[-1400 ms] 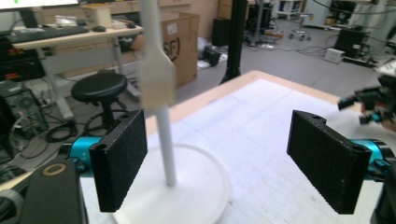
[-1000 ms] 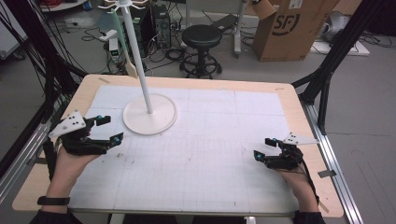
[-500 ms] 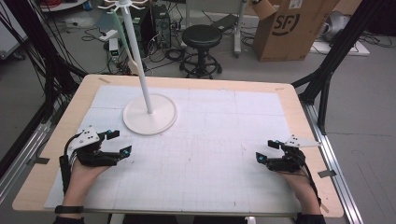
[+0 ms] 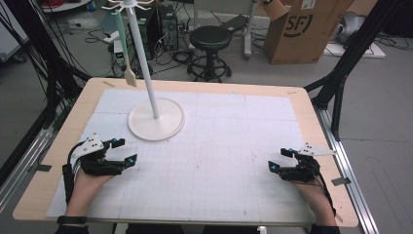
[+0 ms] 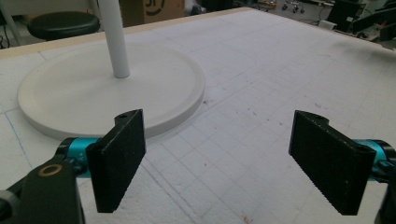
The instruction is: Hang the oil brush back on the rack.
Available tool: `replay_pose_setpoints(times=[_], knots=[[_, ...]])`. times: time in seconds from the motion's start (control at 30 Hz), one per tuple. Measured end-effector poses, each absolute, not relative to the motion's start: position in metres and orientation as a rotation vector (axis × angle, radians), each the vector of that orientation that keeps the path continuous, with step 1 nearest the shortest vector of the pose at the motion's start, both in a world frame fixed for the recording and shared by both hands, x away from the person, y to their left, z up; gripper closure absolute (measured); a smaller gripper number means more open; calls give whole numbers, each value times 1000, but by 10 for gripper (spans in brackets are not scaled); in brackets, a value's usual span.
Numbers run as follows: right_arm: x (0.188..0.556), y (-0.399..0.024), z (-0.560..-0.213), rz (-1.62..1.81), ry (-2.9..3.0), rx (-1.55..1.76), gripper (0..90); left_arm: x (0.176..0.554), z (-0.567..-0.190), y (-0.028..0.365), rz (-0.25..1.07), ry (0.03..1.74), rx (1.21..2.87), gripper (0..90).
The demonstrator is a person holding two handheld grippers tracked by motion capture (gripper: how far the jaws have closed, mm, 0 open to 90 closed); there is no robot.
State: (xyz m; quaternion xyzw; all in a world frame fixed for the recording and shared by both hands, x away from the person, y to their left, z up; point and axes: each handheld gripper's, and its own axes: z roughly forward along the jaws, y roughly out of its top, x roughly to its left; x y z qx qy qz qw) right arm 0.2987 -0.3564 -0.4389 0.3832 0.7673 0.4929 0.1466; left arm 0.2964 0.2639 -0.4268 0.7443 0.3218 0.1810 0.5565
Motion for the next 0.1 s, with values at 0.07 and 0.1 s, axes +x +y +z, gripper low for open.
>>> replay_pose_setpoints(times=[0.07, 0.1], knots=[[300, -357, -439, 1414, 2208, 1094, 170, 296, -427, 264, 423, 758, 1757, 193], [300, -357, -439, 1415, 2208, 1095, 170, 297, -427, 264, 423, 757, 1759, 193]])
